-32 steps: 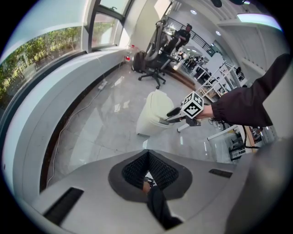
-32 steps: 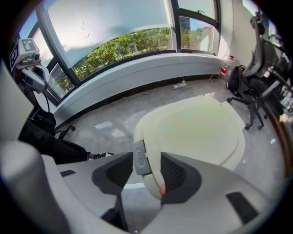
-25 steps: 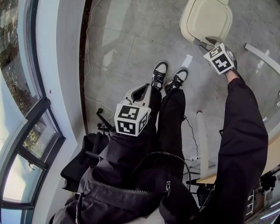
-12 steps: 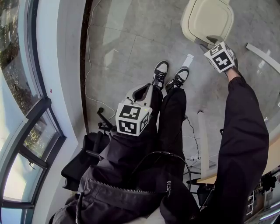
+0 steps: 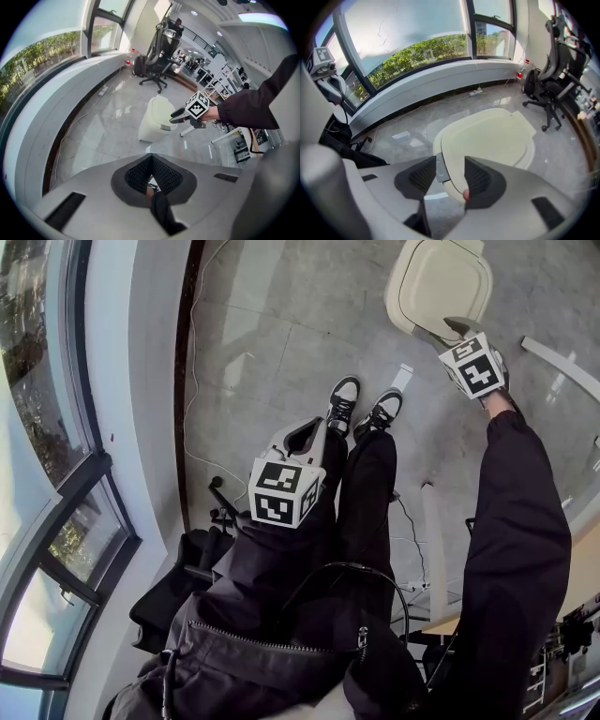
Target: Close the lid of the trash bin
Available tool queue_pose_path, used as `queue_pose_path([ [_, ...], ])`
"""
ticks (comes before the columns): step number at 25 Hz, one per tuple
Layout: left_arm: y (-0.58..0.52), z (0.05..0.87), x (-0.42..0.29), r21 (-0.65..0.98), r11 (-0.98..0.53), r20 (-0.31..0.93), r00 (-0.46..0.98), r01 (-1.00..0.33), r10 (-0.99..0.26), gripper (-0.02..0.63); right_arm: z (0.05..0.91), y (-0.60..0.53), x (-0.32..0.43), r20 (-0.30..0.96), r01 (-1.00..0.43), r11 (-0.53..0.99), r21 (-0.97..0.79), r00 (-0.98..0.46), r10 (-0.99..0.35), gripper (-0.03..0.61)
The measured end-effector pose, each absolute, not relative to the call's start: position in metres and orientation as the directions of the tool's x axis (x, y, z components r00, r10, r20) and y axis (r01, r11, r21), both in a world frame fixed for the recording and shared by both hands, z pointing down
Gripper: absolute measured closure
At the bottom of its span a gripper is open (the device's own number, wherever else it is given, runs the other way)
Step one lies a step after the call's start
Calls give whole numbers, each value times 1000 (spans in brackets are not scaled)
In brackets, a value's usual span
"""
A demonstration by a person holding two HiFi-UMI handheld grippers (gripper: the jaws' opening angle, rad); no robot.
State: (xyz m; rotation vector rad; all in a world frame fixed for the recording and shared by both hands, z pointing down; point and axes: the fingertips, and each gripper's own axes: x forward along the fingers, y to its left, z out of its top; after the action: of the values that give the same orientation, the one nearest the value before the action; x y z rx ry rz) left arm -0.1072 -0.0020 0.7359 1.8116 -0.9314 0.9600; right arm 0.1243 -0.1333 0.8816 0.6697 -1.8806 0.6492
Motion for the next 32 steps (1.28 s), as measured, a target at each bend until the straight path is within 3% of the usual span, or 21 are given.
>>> queue_pose_path([
  [5,-18,693,-90,337,-392,853,454,-856,-257,618,799,-135,127,883,-797,593,-117,-357,-305,393],
  [10,-42,624,-63,332,-446,806,495,-832,-324,618,686,-112,135,817,-885,452,-109,-339,-467,450],
  [17,-93,509,-26,290,-544,698,563,-787,-443,618,537,-91,169,711,-973,221,-68,-203,-674,512],
  [23,-102,410,-2,282,-580,614,608,-764,-503,618,410,-64,192,562,-997,51,-54,-72,-824,572],
  [32,-93,253,32,256,-674,401,710,-693,-579,618,225,-26,185,273,-989,-69,-133,30,-961,572],
])
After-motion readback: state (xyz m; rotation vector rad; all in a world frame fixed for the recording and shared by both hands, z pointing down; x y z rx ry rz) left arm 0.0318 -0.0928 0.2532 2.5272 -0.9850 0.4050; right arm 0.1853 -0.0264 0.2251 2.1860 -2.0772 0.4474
